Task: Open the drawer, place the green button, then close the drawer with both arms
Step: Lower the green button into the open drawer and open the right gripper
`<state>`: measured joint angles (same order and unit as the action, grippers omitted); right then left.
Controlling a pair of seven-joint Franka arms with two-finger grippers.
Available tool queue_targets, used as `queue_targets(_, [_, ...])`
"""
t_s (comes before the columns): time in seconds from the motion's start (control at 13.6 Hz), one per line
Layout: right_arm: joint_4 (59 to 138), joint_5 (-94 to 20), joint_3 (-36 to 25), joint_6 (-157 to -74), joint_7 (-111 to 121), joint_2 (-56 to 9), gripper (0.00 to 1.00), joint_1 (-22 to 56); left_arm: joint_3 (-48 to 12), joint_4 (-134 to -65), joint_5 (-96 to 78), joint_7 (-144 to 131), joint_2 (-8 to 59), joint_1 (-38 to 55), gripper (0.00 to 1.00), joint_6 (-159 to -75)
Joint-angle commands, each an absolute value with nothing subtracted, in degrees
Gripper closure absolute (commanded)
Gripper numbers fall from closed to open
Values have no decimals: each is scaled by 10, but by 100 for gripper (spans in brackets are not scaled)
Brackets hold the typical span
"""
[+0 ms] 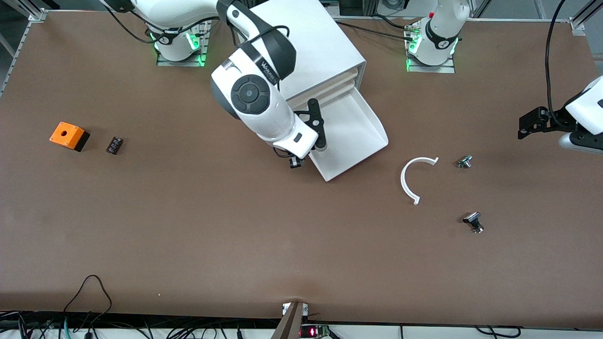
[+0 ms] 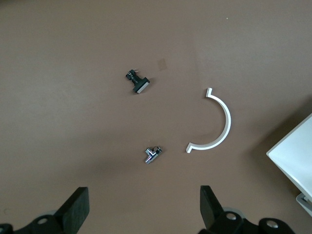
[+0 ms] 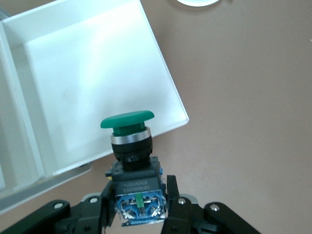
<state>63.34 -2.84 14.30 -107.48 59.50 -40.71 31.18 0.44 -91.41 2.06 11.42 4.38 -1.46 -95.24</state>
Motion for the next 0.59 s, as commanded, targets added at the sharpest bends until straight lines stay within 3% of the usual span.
queue_targets(0.0, [622, 2, 138, -1065, 587, -417, 66, 344, 4, -896, 18, 103, 52, -20, 0, -936])
queue_targets(0.51, [625, 49, 137, -1099, 576, -451, 66, 393, 3, -896, 18, 104, 51, -19, 0, -935])
